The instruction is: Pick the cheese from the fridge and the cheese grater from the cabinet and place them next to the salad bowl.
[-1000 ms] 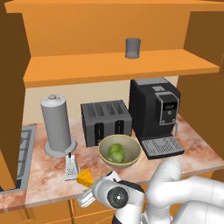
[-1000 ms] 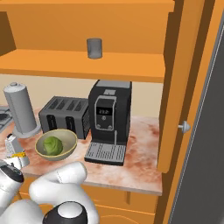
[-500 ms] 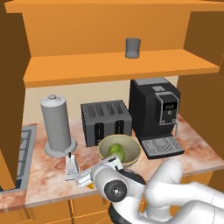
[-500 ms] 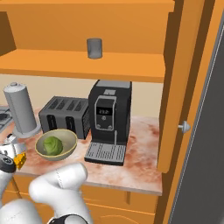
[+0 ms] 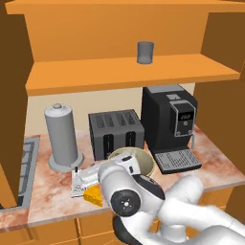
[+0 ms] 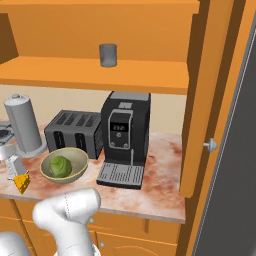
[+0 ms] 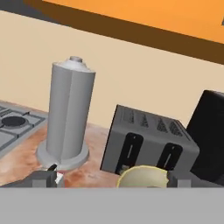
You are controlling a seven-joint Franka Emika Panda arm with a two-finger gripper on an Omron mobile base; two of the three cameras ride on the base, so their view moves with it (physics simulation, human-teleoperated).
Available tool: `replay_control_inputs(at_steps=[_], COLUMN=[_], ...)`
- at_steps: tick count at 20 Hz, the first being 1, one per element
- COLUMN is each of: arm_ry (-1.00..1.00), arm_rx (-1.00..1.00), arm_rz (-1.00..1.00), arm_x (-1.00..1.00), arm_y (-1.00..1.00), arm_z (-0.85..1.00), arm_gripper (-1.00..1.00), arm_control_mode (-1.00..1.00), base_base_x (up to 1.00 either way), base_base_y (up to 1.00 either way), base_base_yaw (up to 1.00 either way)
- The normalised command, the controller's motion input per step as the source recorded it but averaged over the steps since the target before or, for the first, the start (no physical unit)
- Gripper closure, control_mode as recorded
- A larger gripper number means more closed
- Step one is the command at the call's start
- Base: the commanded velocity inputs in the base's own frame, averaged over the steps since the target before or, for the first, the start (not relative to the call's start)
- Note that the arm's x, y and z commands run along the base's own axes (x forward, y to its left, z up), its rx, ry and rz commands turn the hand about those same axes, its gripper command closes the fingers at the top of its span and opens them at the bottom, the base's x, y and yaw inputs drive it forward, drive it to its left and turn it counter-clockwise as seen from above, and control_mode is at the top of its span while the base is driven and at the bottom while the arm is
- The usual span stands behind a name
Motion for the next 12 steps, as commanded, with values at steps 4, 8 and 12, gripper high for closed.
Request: replay_control_inputs(at_steps=[4,8,12], arm_ry=[0.02,0.23,0.14], arm_rx=[0.00,0.14,0.39], arm_rz=[-0.05,-0.10,-0.03], arm_x=[0.00,0.00,-0.45], arm_y=[-0.40,-0.89,-1.00], arm_z=[1.00,1.00,0.91], arm_gripper=[-1.00,-1.00,-1.00], arm_control_mode=[-1.00,-1.00,-1.00], base_base_x=[0.00,0.00,0.00], base_base_y=[0.00,0.00,0.00], base_base_yaw=[0.00,0.00,0.00])
